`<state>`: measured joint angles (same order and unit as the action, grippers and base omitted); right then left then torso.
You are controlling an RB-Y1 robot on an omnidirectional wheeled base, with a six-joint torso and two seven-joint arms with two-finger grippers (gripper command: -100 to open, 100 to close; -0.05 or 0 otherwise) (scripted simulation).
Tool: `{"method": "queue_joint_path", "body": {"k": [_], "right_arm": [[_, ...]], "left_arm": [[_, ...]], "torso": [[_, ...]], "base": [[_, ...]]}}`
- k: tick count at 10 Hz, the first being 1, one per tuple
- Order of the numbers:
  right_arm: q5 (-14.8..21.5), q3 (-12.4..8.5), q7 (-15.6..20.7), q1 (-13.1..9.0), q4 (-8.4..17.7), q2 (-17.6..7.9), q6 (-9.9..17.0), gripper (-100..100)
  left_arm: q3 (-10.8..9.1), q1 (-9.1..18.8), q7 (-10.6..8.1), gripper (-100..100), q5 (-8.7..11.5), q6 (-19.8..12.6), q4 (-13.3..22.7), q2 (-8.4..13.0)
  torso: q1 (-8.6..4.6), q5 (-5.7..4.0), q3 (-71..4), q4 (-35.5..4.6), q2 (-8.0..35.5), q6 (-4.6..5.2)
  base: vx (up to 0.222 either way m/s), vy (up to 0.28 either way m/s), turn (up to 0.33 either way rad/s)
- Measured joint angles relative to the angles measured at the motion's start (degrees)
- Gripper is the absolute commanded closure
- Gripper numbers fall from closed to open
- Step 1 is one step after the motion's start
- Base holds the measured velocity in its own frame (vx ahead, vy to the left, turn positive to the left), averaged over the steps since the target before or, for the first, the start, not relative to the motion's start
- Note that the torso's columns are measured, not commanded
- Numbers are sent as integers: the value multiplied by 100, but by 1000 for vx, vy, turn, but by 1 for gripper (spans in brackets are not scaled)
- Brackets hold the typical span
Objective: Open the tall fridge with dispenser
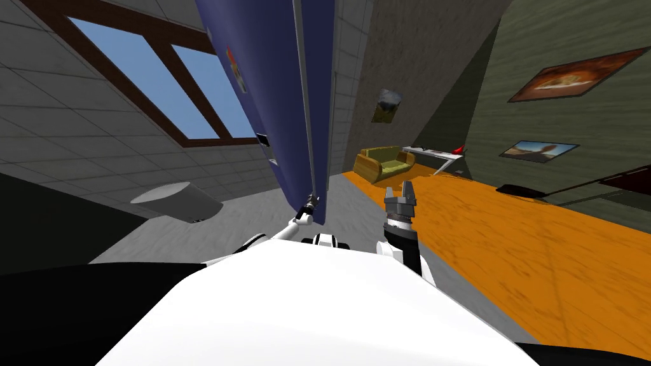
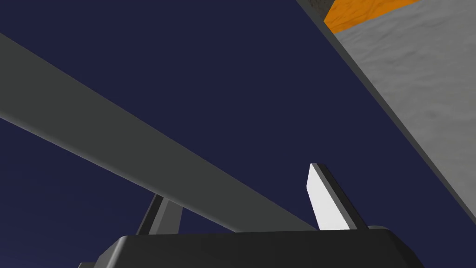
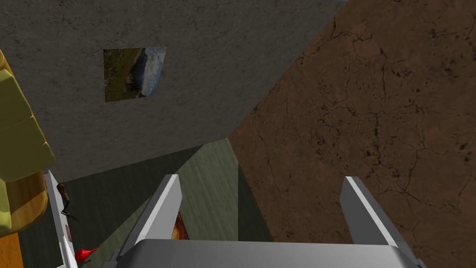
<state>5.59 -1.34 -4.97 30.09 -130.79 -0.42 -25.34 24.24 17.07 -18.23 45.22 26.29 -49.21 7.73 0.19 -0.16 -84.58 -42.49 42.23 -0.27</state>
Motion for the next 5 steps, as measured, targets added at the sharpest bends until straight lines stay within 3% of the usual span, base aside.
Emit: {"method": "queue_joint_path", "body": {"k": [3,4,5], "right_arm": [[0,0,0,0,0,1,0,0],[0,0,0,1,0,0,0,0],[0,1,0,2,0,2,0,0]], "left_arm": [[187,-20,-56,100,-22,-47,-101,30],[253,-50,-71,-100,-29,-62,-165,57],[216,23,-49,-100,-9,-161,-197,58]], "torso": [[-16,-1,6,0,2,-3],[-16,2,6,1,6,6],[-54,1,-1,11,-4,18]], "base": [[-153,199,-61],[-100,85,43],[-66,-33,86]]}}
